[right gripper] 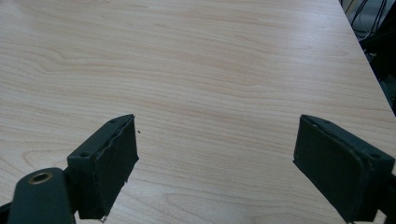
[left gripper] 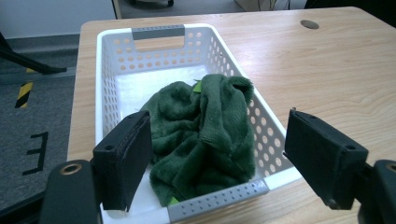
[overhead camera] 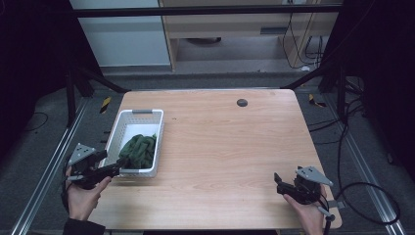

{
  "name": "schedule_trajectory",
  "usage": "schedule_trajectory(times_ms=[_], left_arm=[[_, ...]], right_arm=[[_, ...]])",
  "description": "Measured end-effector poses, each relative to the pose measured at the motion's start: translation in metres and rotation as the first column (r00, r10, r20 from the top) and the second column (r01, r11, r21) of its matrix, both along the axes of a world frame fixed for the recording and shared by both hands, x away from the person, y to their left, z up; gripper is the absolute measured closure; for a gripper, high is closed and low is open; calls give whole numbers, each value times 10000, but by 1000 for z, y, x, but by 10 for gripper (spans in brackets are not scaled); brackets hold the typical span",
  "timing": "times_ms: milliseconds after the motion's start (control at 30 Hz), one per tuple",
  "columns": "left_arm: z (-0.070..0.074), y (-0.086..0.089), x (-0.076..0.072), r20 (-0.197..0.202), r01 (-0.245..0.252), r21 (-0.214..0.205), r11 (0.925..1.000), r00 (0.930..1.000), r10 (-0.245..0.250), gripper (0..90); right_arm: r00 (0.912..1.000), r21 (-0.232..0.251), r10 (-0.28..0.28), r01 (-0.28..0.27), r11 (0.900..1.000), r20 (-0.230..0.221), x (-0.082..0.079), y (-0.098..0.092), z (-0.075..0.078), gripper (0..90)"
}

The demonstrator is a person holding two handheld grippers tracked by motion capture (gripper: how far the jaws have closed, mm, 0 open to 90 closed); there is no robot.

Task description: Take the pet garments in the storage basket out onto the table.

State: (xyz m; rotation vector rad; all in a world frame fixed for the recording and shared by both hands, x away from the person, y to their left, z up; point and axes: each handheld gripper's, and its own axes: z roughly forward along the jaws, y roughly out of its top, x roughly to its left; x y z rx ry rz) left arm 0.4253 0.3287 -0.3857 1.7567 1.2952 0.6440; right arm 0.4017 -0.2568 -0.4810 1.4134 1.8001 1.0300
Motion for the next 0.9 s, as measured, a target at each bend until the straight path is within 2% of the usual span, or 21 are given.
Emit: schedule_trajectory(times_ms=[467, 800, 900], left_arm=[[5, -12, 29, -672, 326, 702, 9970, 9973, -278, 219], [9, -27, 50, -1110, 674, 1145, 9911, 9923, -546, 211], [10, -32, 55, -1316, 831, 1370, 9871, 9892, -650, 207]], right_arm=[[9999, -97, 81, -83, 9999, -123, 2, 0, -1, 130], [9998, -76, 138, -139, 9999, -145, 1, -1, -2, 125], [9998, -98, 131, -133, 9999, -175, 2, -1, -2, 125]])
